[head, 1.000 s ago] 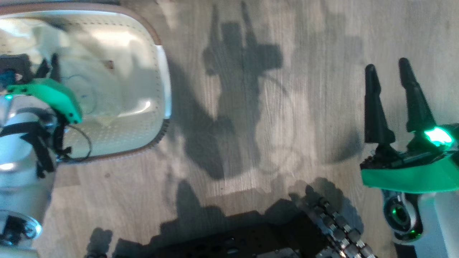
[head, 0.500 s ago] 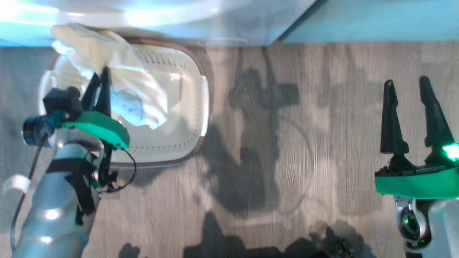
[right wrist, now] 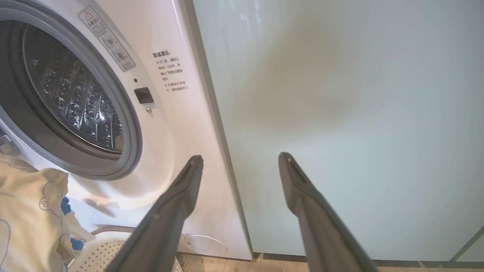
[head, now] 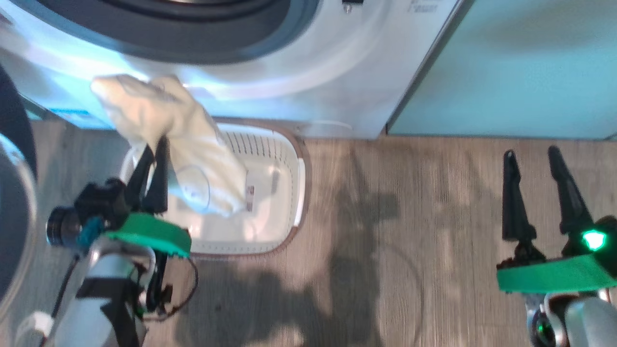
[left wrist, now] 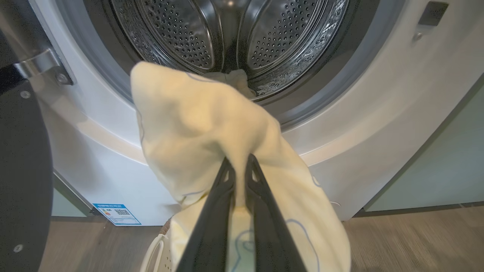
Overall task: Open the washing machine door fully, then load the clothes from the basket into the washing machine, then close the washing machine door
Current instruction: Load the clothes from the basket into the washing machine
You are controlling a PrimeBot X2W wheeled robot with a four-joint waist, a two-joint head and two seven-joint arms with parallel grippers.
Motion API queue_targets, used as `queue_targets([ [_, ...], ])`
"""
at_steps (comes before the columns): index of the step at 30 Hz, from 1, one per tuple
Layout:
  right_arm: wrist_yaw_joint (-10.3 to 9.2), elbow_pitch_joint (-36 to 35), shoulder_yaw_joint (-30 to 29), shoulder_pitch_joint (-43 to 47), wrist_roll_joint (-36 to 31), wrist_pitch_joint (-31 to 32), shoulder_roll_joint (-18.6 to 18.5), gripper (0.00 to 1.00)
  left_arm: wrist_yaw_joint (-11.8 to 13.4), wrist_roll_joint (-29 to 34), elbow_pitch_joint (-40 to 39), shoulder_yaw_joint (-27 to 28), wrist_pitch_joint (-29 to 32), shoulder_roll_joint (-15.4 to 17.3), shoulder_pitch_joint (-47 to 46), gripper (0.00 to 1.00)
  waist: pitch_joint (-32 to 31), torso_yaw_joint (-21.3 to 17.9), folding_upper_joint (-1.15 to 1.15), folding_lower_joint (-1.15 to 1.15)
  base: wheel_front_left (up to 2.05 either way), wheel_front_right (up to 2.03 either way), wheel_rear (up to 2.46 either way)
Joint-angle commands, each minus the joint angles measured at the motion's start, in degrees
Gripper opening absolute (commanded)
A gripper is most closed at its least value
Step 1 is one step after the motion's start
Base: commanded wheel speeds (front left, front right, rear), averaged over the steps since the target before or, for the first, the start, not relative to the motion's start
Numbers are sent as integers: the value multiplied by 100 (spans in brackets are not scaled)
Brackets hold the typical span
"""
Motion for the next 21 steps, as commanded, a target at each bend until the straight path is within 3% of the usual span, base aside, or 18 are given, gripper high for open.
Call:
queue_targets([
  [1,-16,-129,133,122,-70,-37,-72,100,42,67,-277,259,-52,100,105,0,-422,88,-1,1,0,0,0],
  [11,-16,72,306,644,-98,-37,-72,100,208,68,-1064,273,137,66,1273,0,-1518,155,-1,1,0,0,0],
  [21,-16,173,564,1078,-69,-37,-72,100,298,29,-1620,168,405,26,2061,0,-2178,192,-1,1,0,0,0],
])
